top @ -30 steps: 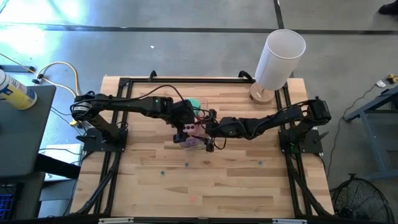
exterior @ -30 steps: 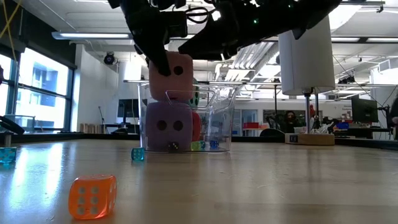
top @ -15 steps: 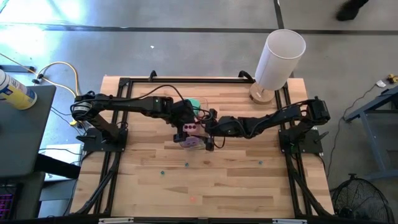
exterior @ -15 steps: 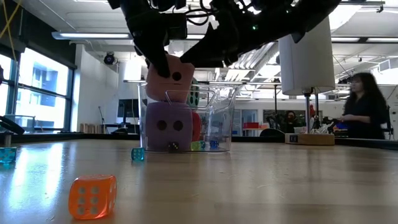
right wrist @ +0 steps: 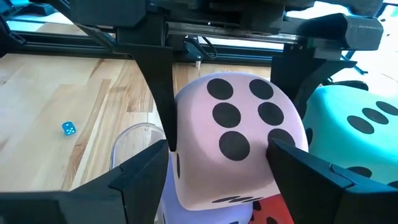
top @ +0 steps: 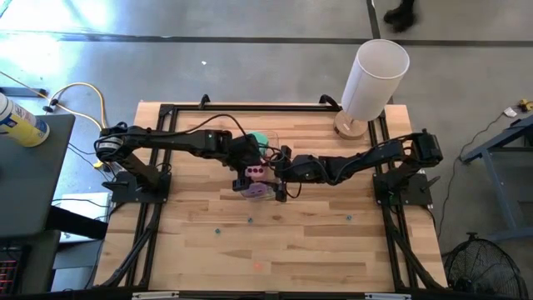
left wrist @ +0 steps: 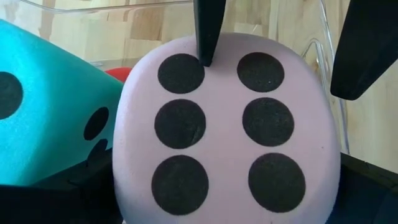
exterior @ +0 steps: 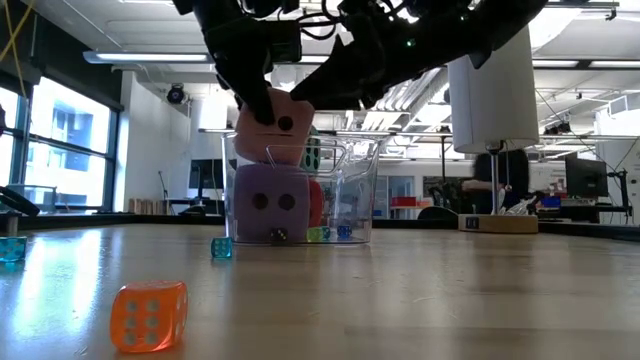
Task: Pick & Place Dice
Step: Put the large pink die into the transparent bin
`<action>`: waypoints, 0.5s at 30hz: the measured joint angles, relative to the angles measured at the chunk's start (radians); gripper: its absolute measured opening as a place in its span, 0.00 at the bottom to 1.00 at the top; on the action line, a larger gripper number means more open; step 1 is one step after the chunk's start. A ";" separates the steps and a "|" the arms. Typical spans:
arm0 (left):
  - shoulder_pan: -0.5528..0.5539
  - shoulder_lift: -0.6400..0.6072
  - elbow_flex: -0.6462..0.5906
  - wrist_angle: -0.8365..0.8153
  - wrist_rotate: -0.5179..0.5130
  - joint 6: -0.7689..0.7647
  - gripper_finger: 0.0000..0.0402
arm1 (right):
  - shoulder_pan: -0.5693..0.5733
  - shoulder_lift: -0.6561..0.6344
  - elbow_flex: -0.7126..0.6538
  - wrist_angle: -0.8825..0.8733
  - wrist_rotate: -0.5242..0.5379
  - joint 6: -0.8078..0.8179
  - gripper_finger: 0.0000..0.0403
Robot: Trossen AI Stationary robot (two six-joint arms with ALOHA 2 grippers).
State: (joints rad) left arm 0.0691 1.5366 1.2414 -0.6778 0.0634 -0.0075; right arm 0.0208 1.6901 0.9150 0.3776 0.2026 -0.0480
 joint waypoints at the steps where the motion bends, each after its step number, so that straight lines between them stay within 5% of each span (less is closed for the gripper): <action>1: -0.005 0.000 -0.008 0.012 -0.003 -0.006 0.96 | 0.000 0.000 0.000 -0.004 0.000 0.000 0.67; 15: -0.024 -0.004 -0.045 0.088 0.040 -0.016 0.96 | 0.052 -0.027 -0.002 0.241 0.123 -0.214 0.67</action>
State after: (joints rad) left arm 0.0456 1.5330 1.1965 -0.5897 0.1036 -0.0235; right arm 0.0724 1.6636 0.9128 0.6189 0.3260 -0.2616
